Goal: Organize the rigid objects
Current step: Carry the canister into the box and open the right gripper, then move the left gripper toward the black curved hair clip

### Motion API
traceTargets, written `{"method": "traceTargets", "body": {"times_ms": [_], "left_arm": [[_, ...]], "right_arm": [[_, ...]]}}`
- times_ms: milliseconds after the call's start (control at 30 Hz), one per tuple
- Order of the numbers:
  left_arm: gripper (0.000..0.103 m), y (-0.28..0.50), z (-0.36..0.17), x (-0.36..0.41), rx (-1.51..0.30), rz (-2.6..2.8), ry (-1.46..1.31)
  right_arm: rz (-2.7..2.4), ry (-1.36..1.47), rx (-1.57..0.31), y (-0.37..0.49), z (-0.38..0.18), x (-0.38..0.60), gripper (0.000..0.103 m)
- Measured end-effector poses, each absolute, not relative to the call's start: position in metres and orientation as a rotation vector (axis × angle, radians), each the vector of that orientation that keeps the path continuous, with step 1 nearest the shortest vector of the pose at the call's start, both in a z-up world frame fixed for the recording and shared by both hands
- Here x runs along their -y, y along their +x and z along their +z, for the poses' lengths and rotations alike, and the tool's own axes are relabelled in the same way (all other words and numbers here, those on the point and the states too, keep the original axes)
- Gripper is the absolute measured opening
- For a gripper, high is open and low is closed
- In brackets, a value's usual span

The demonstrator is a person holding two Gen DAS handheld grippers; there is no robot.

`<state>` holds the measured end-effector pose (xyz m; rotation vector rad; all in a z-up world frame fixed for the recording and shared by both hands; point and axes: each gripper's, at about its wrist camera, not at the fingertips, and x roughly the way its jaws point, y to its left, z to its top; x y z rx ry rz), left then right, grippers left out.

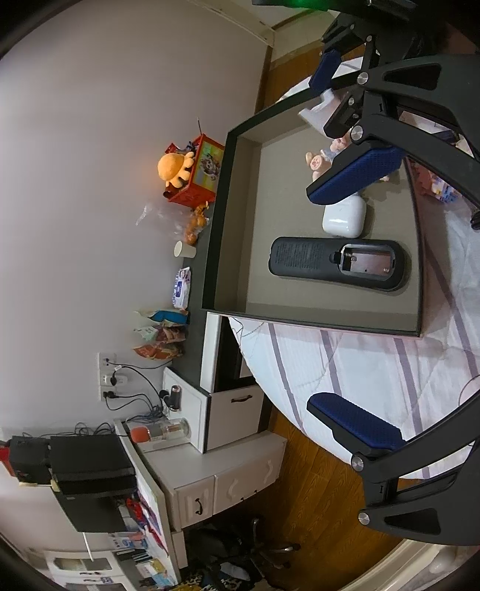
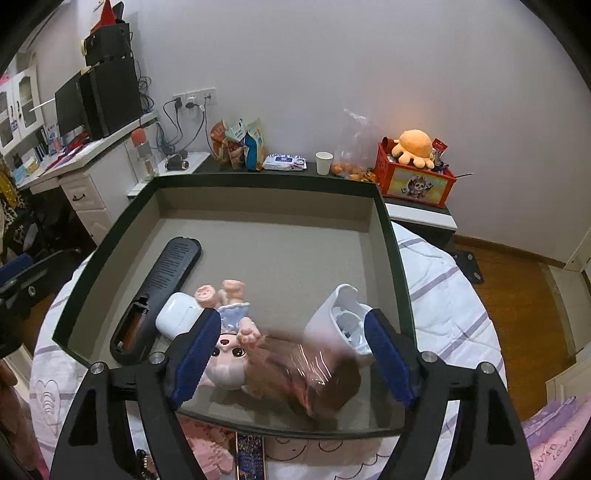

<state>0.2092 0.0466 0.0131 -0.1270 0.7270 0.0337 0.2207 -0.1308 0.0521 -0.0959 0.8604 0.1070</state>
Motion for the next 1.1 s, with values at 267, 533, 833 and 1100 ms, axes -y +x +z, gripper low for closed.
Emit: {"method": "traceTargets", "body": {"times_ms": [267,533,833,1100], "left_arm": [[0.103,0.183,0.026,-0.042,-0.708,0.02,-0.12],[0.103,0.15,0.031,-0.029,-0.713,0.0,-0.099],[0.103,0.101,0.023,-0.013,-0.75,-0.018,-0.061],[0.103,0.067,0.011,-0.011,-0.787,-0.015,-0.038]], "right_arm": [[0.086,-0.073,-0.834,0.195,0.066,0.142,0.082],[0.07,-0.037,-0.829,0.161,0.075,0.155,0.082],[0.065,0.026,-0.829,0.111,0.079,0.175,0.093],[0.061,0.1,-0.846,0.073,0.073,0.198,0.094]]}}
